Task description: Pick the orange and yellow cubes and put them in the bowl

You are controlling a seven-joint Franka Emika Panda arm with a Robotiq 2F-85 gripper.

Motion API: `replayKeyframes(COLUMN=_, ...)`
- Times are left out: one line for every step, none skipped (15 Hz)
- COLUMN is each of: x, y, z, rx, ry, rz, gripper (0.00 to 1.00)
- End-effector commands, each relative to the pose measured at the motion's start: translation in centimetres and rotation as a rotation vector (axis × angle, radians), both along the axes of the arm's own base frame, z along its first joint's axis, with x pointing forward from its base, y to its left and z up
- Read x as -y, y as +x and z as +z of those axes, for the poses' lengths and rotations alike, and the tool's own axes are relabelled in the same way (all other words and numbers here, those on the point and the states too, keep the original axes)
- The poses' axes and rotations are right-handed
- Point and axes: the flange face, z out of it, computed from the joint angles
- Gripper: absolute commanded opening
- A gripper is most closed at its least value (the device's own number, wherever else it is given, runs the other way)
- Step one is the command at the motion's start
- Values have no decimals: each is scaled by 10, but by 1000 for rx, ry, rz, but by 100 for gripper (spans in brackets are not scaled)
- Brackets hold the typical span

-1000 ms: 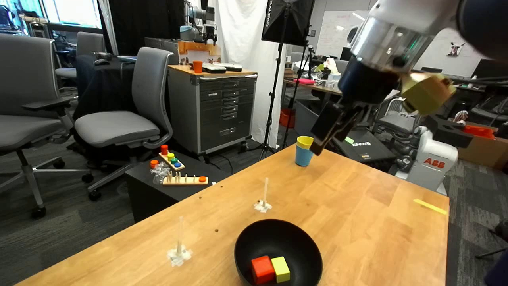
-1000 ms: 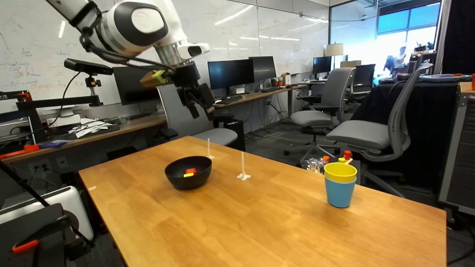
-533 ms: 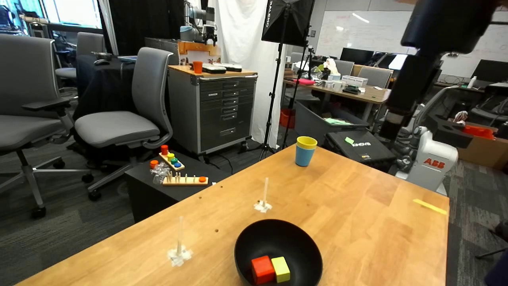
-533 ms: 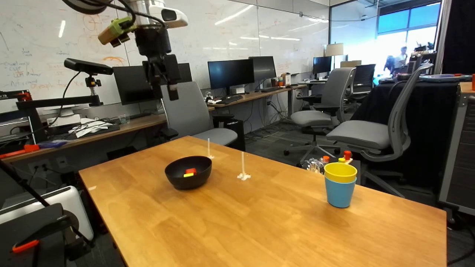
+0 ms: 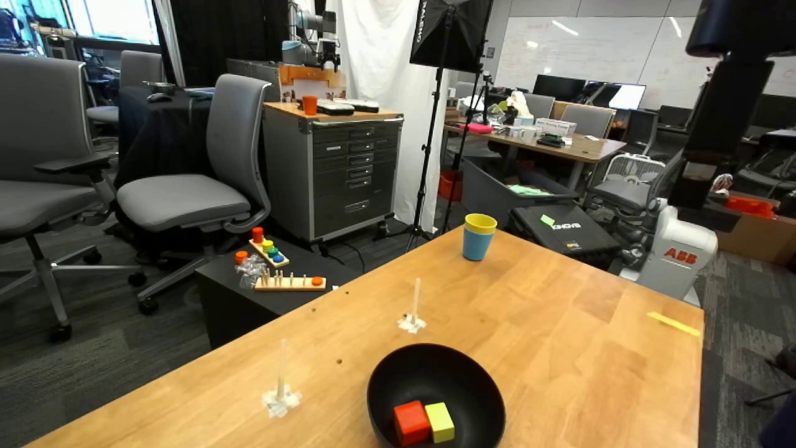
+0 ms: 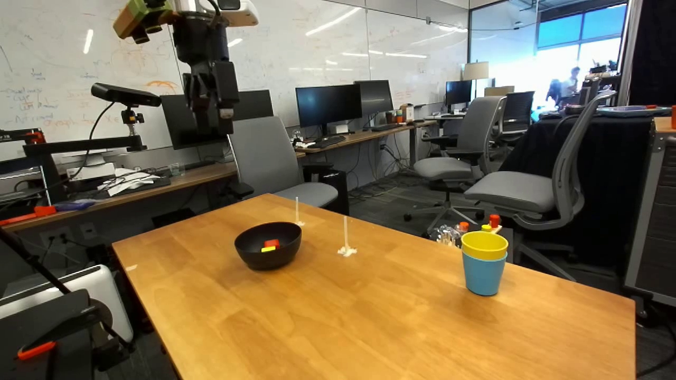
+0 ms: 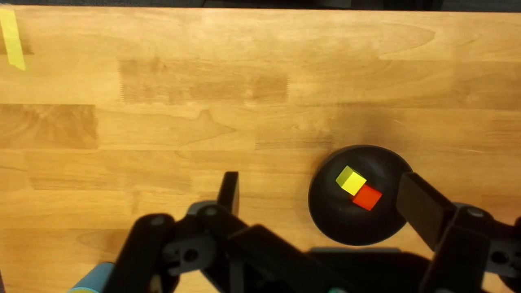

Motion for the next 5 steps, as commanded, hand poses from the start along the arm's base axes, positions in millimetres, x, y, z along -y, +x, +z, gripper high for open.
replayKeyframes(x=0, y=0, z=-1, rx=-3, ry=-1, rz=0, gripper=100)
replayKeyframes(x=-1, y=1, z=-2, rx=-6, ry=-1, rz=1, gripper=100)
replayKeyframes(x=-2, y=1, z=-2, rx=-6, ry=-2, rz=2, gripper=100)
replayKeyframes(x=-2, y=1, z=-2, rx=-6, ry=-2, rz=3, gripper=100)
replayKeyframes(x=-2, y=1, z=-2, rx=-6, ry=-2, rz=3, gripper=100)
